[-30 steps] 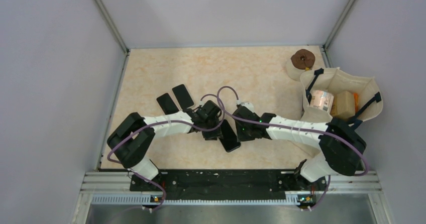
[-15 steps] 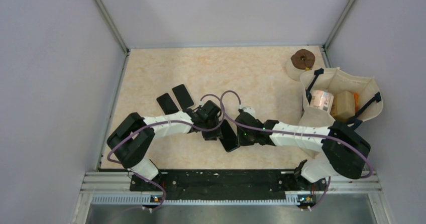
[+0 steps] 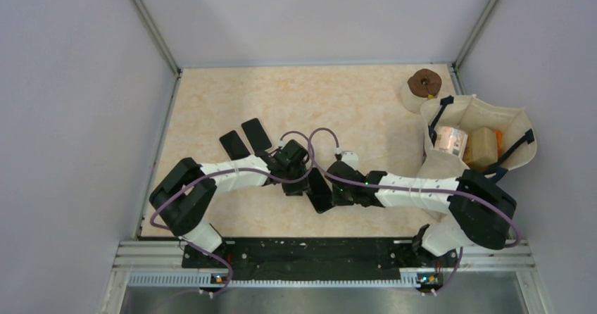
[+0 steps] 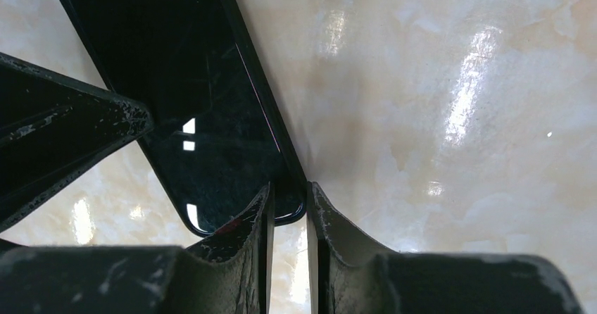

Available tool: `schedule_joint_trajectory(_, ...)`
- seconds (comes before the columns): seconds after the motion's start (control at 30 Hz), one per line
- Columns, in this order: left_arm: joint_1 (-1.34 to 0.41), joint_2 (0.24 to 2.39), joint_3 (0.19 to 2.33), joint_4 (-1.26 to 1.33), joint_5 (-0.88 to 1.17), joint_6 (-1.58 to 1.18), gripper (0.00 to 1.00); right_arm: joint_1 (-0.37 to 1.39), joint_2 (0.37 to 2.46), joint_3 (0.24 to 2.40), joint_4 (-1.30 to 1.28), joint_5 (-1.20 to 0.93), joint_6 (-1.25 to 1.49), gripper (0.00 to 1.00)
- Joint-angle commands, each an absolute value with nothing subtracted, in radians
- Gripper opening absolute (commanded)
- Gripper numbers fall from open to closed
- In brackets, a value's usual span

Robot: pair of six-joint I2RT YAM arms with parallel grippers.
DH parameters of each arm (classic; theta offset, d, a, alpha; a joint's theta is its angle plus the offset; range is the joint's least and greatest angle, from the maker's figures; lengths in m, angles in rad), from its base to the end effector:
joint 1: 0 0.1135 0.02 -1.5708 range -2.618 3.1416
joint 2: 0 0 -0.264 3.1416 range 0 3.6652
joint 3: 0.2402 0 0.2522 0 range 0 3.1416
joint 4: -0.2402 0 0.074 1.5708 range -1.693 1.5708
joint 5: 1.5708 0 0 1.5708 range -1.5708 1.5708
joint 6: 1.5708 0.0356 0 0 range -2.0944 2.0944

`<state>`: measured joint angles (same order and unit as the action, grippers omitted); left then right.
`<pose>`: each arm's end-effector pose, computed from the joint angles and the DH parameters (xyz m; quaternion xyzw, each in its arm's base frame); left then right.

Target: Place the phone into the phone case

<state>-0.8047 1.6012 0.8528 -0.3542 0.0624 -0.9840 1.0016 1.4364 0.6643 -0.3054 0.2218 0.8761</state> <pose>0.2049 -0.2161 0.1569 -0.0798 0.9690 -0.1998 0.1215 0.1432 0.2093 0.1514 -0.0335 0.9636 0.1324 0.2299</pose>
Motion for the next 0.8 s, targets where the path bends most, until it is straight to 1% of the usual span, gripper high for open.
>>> schedule_joint_trajectory(0.0, -0.782, 1.578, 0.862, -0.365, 0.039, -0.941, 0.42, 1.094, 1.690, 0.559, -0.460, 0.140, 0.948, 0.16)
schedule_joint_trajectory(0.17, -0.767, 1.580, 0.836, -0.337, 0.069, -0.930, 0.42, 1.115, 1.733, 0.586, -0.452, 0.126, 0.984, 0.15)
schedule_joint_trajectory(0.3, -0.759, 1.576, 0.829, -0.332, 0.075, -0.928, 0.42, 1.108, 1.661, 0.647, -0.463, 0.132, 0.968, 0.16)
schedule_joint_trajectory(0.4, -0.758, 1.572, 0.838, -0.347, 0.065, -0.934, 0.42, 1.069, 1.589, 0.708, -0.462, 0.124, 0.926, 0.19)
schedule_joint_trajectory(0.5, -0.759, 1.557, 0.856, -0.367, 0.046, -0.950, 0.42, 1.010, 1.510, 0.758, -0.457, 0.114, 0.876, 0.29)
schedule_joint_trajectory(0.57, -0.761, 1.541, 0.870, -0.391, 0.013, -0.972, 0.43, 0.962, 1.446, 0.776, -0.445, 0.106, 0.845, 0.38)
schedule_joint_trajectory(0.6, -0.764, 1.533, 0.879, -0.410, -0.027, -0.986, 0.43, 0.937, 1.395, 0.779, -0.431, 0.097, 0.829, 0.44)
schedule_joint_trajectory(0.67, -0.775, 1.524, 0.911, -0.450, -0.086, -1.020, 0.49, 0.882, 1.327, 0.784, -0.395, 0.063, 0.796, 0.53)
schedule_joint_trajectory(0.7, -0.784, 1.524, 0.931, -0.476, -0.121, -1.041, 0.52, 0.856, 1.298, 0.789, -0.382, 0.051, 0.783, 0.56)
schedule_joint_trajectory(0.77, -0.808, 1.532, 0.974, -0.518, -0.174, -1.082, 0.62, 0.819, 1.251, 0.805, -0.377, 0.042, 0.751, 0.60)
